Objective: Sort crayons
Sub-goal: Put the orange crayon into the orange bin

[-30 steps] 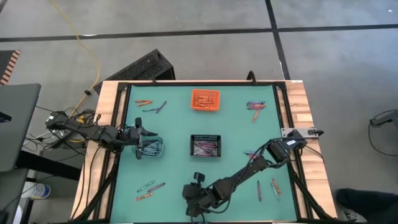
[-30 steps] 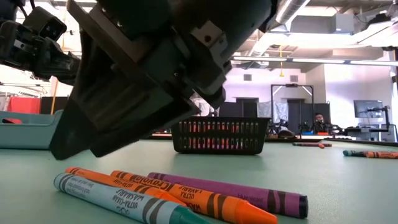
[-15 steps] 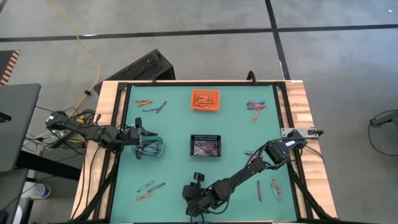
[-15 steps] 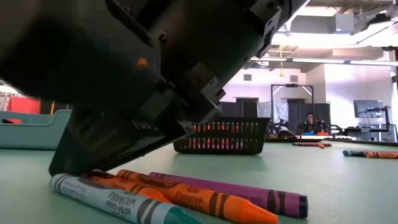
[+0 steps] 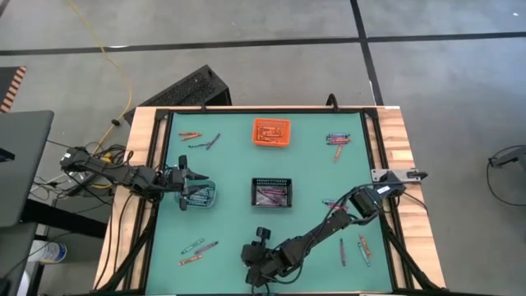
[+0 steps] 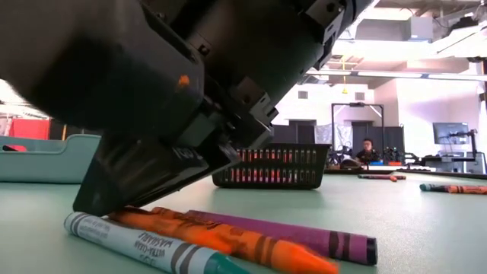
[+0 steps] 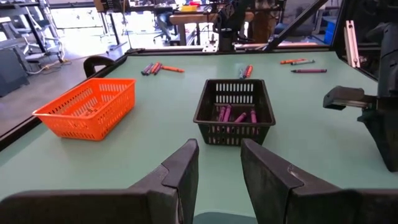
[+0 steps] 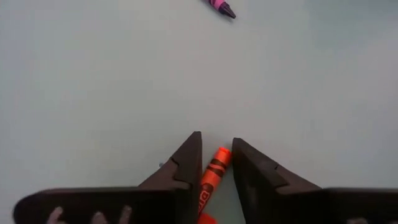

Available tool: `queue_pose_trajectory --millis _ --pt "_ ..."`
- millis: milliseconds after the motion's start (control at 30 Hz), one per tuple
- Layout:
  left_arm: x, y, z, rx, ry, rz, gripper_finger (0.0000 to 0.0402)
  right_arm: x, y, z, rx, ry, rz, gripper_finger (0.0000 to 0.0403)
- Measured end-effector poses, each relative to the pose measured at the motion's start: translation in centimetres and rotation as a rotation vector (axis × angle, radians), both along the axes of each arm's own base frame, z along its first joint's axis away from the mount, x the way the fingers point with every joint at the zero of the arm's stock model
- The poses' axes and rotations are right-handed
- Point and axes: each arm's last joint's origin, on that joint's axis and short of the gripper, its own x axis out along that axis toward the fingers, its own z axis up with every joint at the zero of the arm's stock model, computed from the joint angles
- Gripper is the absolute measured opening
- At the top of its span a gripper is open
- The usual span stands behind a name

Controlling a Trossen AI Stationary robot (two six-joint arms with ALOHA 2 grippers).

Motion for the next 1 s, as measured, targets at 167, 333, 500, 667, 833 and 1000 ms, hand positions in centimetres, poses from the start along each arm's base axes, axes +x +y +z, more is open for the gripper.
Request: queue_pose_trajectory --millis 167,333,500,667,833,1000 --pt "0.0 0.0 0.0 0.0 0.0 0.0 0.0111 0.1 -0.3 0.0 0.009 0.012 -0.001 0.0064" --pt "0.0 0.0 0.0 0.0 0.0 0.0 0.0111 0.2 -0.4 0.2 0.027 0.001 -0.011 0.0027" --pt "0.0 0.0 0.0 0.0 0.0 0.0 0.0111 0.3 -0.5 0.6 0.031 -0.007 -0.002 0.0005" --pt "0.0 0.0 0.0 0.0 0.0 0.0 0.0111 0.5 -1.0 1.8 0.014 -0.013 0.034 0.0005" --pt "0.0 0.0 0.0 0.0 0.0 0.0 0.0111 0.3 -2.2 5.2 -0.074 -0.02 0.081 0.0005" --pt "0.0 0.0 0.0 0.0 0.0 0.0 0.0111 -0.5 -4.7 9.7 -0.199 -0.015 0.045 0.0004"
